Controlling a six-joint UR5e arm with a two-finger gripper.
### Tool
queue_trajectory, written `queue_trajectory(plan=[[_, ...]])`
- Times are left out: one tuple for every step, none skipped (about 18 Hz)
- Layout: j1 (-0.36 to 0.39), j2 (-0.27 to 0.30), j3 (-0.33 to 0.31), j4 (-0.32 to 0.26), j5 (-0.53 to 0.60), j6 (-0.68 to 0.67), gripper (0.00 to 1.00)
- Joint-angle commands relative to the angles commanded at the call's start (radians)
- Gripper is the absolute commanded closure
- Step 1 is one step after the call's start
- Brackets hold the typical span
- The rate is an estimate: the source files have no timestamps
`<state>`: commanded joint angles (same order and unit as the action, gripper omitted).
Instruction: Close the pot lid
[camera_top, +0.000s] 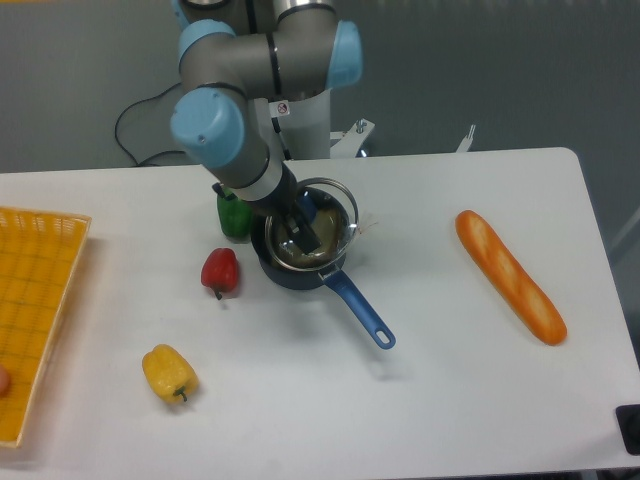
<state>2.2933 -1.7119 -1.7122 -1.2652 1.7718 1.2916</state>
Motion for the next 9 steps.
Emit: queue_trajectory(plan=[[0.0, -0.002, 0.025, -0.031, -0.003, 0.002, 0.0], [0.0, -0.002, 0.051, -0.052, -0.006, 0.002, 0.0], [0.002, -0.002, 0.074, -0.063, -0.011, 0.003, 0.0], [0.003, -0.003, 0.094, -0.065, -0.032, 0.003, 0.0], [0.017, -0.003, 0.103, -0.065, -0.073, 0.003, 0.0], [0.037, -0.002, 0.121, -0.065, -0.11, 0.003, 0.0], [0.044, -0.002, 0.138, -0.069, -0.135, 0.005, 0.0], [0.046, 0.0, 0.157, -0.083, -0.141, 0.003, 0.0], [0.051, 0.0, 0.173, -0.104, -0.146, 0.003, 0.0]])
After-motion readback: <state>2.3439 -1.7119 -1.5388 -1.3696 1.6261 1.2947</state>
